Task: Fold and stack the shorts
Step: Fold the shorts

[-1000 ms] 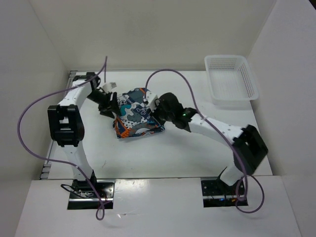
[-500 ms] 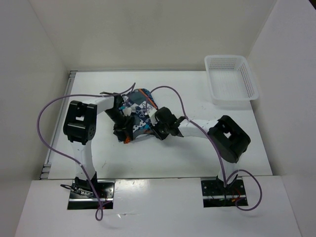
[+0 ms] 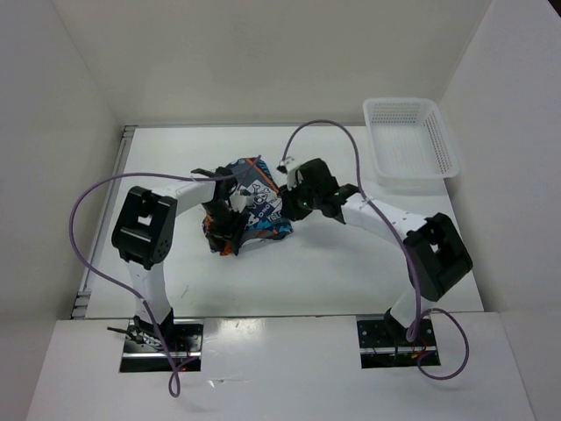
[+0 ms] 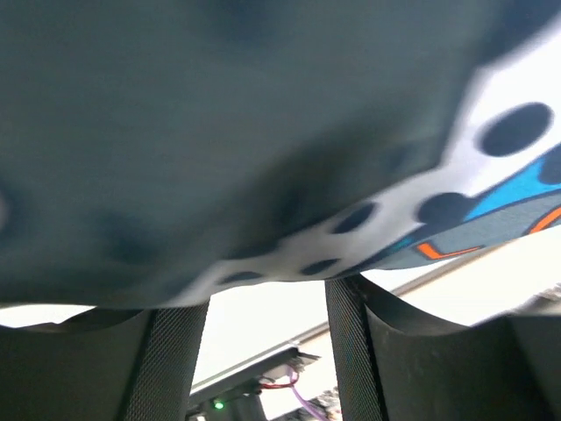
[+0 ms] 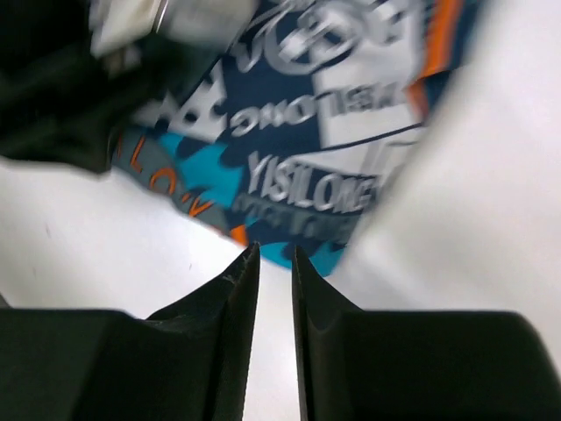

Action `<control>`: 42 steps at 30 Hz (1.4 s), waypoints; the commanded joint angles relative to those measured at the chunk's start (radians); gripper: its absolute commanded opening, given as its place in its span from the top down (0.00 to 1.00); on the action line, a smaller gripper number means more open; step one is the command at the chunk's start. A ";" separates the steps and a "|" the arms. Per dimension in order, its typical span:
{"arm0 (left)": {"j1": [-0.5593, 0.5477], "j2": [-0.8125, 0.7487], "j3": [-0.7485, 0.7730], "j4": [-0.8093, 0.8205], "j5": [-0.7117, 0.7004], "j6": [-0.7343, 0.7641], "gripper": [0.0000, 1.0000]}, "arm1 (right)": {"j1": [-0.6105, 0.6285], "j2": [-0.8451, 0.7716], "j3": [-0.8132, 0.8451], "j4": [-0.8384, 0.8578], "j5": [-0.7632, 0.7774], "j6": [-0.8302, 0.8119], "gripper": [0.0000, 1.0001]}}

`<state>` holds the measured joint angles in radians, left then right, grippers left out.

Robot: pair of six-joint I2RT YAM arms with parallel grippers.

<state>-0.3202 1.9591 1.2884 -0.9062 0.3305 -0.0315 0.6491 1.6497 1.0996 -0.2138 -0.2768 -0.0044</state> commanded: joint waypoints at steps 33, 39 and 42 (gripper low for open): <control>0.329 -0.002 0.253 -0.047 0.311 0.031 0.30 | -0.022 0.046 -0.247 0.295 0.247 0.411 0.99; 0.349 0.102 0.313 0.000 0.251 0.031 0.26 | -0.022 -0.060 -0.257 0.150 0.317 0.344 0.99; 0.349 0.158 0.360 0.000 0.251 0.031 0.26 | -0.013 -0.135 -0.268 0.029 0.257 0.296 0.99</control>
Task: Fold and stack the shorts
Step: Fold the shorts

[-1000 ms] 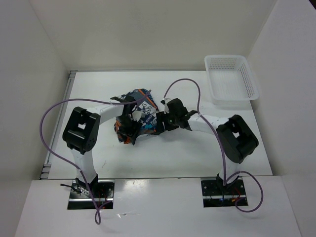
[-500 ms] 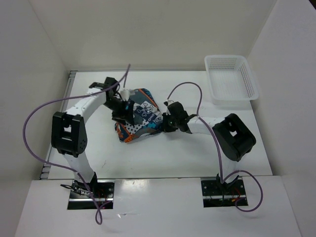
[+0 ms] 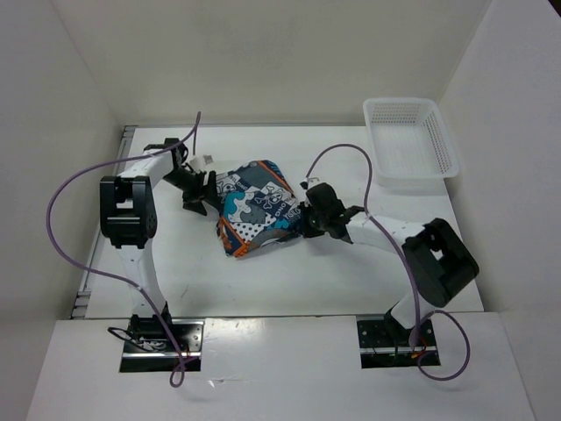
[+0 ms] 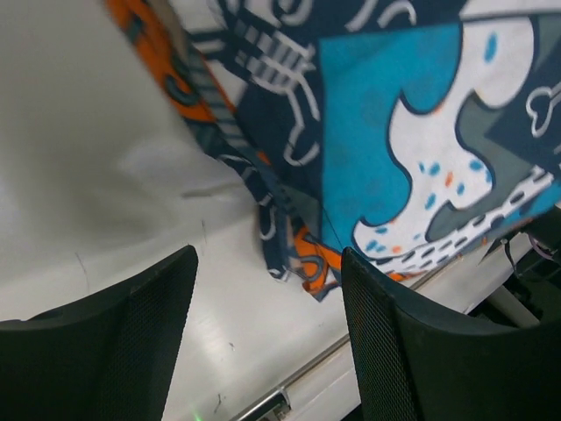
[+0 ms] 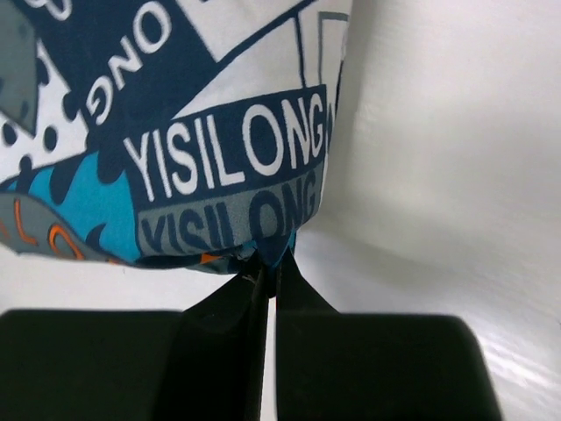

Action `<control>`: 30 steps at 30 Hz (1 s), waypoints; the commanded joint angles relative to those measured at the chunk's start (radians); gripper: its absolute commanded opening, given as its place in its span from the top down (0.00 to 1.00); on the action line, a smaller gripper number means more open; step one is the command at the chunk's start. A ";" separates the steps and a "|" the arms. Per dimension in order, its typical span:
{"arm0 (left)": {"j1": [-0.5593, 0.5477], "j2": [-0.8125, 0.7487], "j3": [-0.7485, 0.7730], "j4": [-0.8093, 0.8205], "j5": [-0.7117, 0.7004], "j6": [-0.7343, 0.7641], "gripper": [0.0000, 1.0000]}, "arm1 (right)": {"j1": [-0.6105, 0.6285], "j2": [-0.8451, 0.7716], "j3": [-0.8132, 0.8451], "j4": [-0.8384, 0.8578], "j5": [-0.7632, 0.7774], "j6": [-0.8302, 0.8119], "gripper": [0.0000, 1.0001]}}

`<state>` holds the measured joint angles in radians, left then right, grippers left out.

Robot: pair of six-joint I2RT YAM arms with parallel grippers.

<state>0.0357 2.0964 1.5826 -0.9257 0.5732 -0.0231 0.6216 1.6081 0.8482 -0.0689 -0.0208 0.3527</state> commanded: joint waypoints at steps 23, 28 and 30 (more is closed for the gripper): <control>-0.040 -0.013 0.116 0.048 -0.024 0.023 0.20 | -0.262 -0.260 0.346 -0.293 0.033 -0.483 0.03; 0.124 -0.182 0.090 0.132 -0.039 0.023 0.17 | -0.459 -0.160 0.422 -0.310 0.156 -0.494 0.00; 0.203 -0.271 0.030 0.188 -0.143 0.023 0.09 | -0.578 -0.186 0.410 -0.264 0.145 -0.494 0.00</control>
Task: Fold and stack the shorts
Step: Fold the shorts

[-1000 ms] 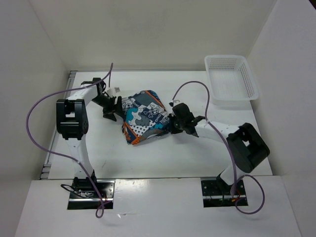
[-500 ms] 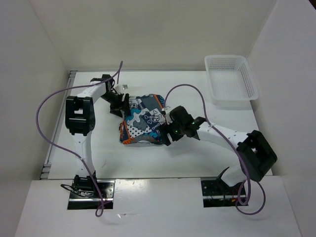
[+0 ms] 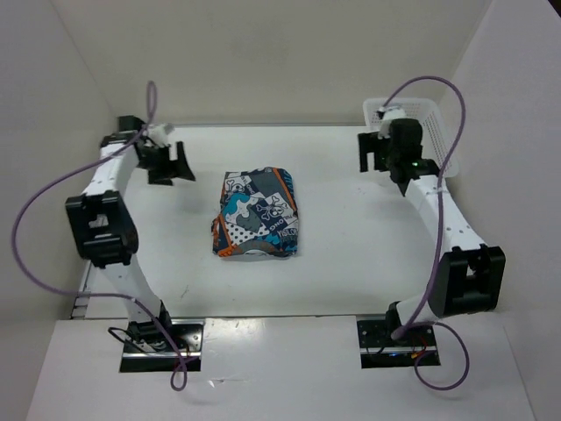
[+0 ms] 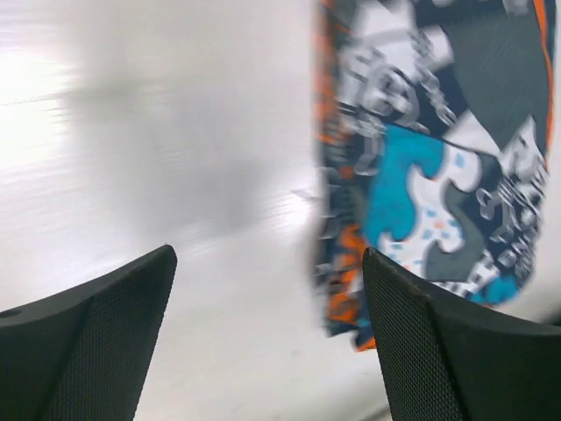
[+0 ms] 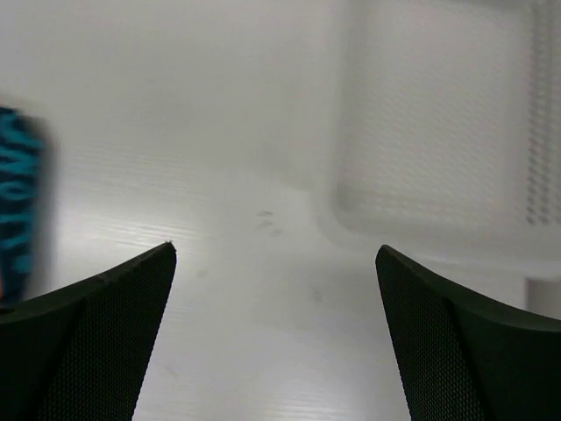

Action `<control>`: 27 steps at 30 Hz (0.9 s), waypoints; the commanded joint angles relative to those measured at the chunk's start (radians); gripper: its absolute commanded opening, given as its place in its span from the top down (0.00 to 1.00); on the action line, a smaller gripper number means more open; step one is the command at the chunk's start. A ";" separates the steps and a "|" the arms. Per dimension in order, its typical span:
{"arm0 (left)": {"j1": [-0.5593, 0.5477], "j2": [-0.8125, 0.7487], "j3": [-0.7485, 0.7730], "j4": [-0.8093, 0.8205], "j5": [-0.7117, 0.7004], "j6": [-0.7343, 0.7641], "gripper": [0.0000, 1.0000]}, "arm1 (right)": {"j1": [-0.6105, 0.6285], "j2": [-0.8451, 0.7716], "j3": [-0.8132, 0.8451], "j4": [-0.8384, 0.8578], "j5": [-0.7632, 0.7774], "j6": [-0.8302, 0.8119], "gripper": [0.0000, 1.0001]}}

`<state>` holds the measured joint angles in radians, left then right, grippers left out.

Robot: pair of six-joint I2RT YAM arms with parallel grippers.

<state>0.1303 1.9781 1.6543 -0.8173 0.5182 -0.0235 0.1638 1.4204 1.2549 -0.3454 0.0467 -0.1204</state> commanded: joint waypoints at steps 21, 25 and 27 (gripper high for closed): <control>0.206 -0.499 -0.421 0.362 -0.408 0.023 0.01 | -0.277 -0.409 -0.361 0.072 -0.070 -0.122 0.00; 0.206 -0.499 -0.421 0.362 -0.399 0.023 0.01 | -0.277 -0.433 -0.391 0.063 -0.102 -0.122 0.00; 0.206 -0.499 -0.421 0.362 -0.380 0.023 0.01 | -0.277 -0.454 -0.391 0.054 -0.114 -0.122 0.00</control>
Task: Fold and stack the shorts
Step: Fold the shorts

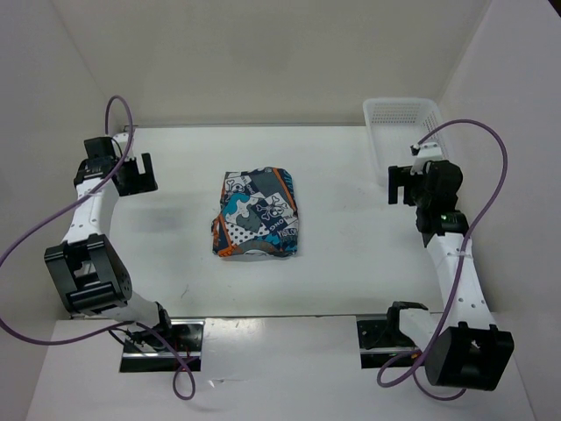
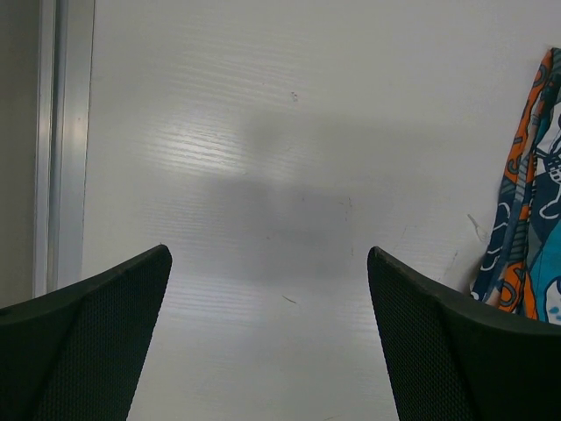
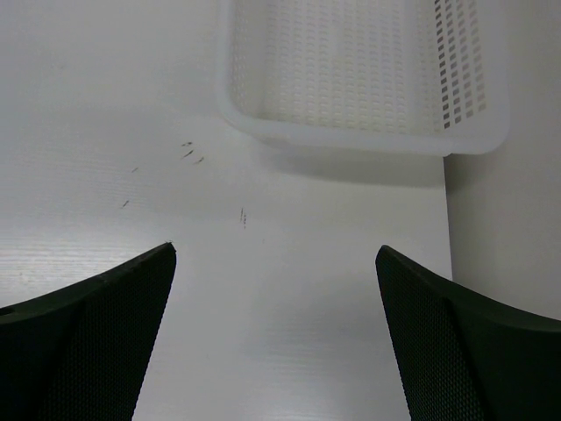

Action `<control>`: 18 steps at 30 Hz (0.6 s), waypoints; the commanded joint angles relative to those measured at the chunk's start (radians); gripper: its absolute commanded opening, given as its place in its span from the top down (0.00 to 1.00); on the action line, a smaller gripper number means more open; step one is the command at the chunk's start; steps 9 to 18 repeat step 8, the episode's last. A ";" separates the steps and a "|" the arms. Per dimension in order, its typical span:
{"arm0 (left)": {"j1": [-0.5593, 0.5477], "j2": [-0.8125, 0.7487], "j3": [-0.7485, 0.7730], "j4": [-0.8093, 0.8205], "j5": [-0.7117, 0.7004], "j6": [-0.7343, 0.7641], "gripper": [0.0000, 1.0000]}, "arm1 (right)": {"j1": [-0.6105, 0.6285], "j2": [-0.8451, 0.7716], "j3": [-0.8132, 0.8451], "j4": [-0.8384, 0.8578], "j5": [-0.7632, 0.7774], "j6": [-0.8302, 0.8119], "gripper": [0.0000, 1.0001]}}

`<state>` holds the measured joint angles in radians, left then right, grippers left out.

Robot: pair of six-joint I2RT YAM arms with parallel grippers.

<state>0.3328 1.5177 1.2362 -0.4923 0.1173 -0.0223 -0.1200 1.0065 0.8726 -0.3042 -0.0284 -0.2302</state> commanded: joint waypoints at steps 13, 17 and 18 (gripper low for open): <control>0.003 -0.077 -0.021 0.037 0.056 0.022 0.01 | 0.006 -0.072 -0.047 0.013 -0.114 -0.012 0.00; 0.003 -0.077 -0.021 0.037 0.056 0.022 0.01 | 0.006 -0.072 -0.047 0.013 -0.114 -0.012 0.00; 0.003 -0.077 -0.021 0.037 0.056 0.022 0.01 | 0.006 -0.072 -0.047 0.013 -0.114 -0.012 0.00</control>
